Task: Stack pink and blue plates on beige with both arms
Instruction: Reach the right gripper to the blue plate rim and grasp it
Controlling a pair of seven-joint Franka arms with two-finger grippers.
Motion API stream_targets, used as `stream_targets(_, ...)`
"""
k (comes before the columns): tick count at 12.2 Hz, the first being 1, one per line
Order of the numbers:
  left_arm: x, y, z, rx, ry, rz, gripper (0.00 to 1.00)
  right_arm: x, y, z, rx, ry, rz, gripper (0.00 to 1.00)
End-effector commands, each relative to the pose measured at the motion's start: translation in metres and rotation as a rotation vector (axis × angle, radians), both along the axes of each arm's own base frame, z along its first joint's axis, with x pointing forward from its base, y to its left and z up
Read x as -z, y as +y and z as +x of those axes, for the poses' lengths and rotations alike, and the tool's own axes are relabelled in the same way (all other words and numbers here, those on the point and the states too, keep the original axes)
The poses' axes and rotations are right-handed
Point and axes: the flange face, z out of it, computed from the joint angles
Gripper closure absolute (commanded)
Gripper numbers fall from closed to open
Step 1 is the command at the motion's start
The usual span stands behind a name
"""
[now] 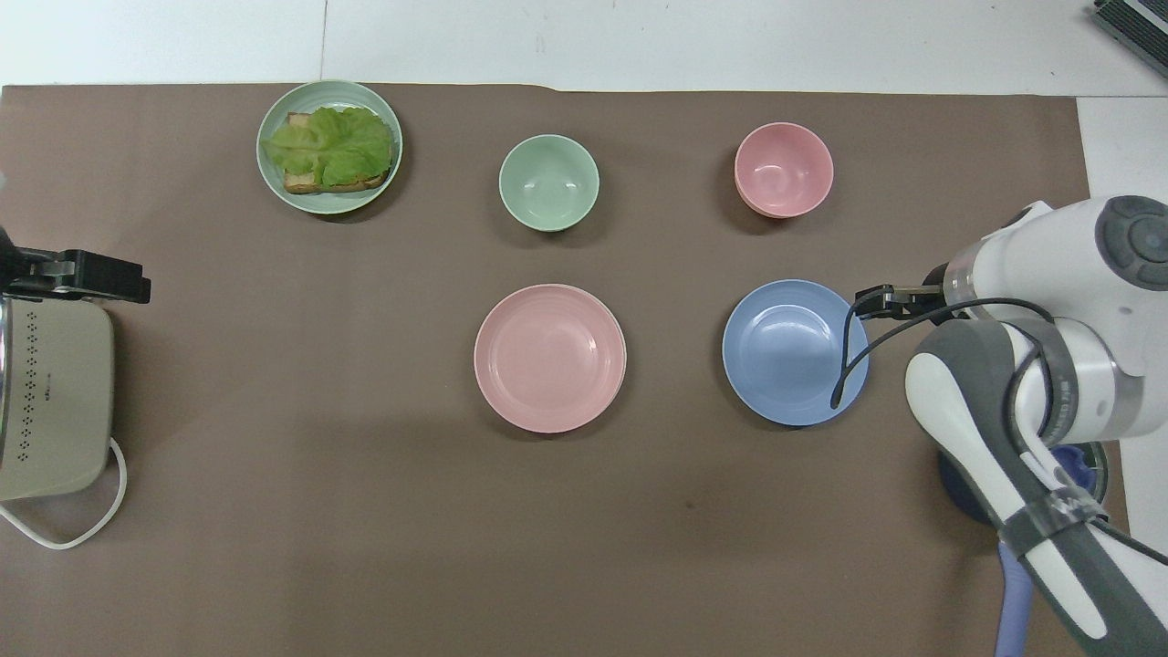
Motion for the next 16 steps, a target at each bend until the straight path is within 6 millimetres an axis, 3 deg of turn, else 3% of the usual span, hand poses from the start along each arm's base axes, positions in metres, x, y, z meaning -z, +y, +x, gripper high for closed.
stream_targets(1, -0.002, 0.003, -0.002, 0.009, 0.01, 0.014, 0.0, 0.021, -0.003, -0.005, 0.0, -0.002, 0.014, 0.0)
stream_targets(8, -0.002, 0.003, -0.002, 0.009, 0.01, 0.014, 0.0, 0.078, -0.014, -0.007, -0.059, -0.013, 0.025, 0.0)
stream_targets(10, -0.002, 0.003, -0.002, 0.009, 0.01, 0.014, 0.0, 0.082, -0.015, -0.01, -0.066, -0.006, 0.035, 0.19)
stream_targets(13, -0.002, 0.003, -0.002, 0.009, 0.01, 0.014, 0.0, 0.087, -0.015, -0.014, -0.063, 0.007, 0.046, 0.6)
stream_targets(14, -0.002, 0.003, -0.002, 0.009, 0.01, 0.014, 0.0, 0.087, -0.014, -0.013, -0.049, 0.007, 0.063, 0.82)
stream_targets(15, -0.002, 0.003, -0.002, 0.009, 0.01, 0.014, 0.0, 0.086, -0.012, -0.013, -0.036, 0.006, 0.081, 0.97)
stream_targets(16, -0.002, 0.003, -0.002, 0.009, 0.01, 0.014, 0.0, 0.085, -0.009, -0.013, -0.033, 0.008, 0.101, 1.0)
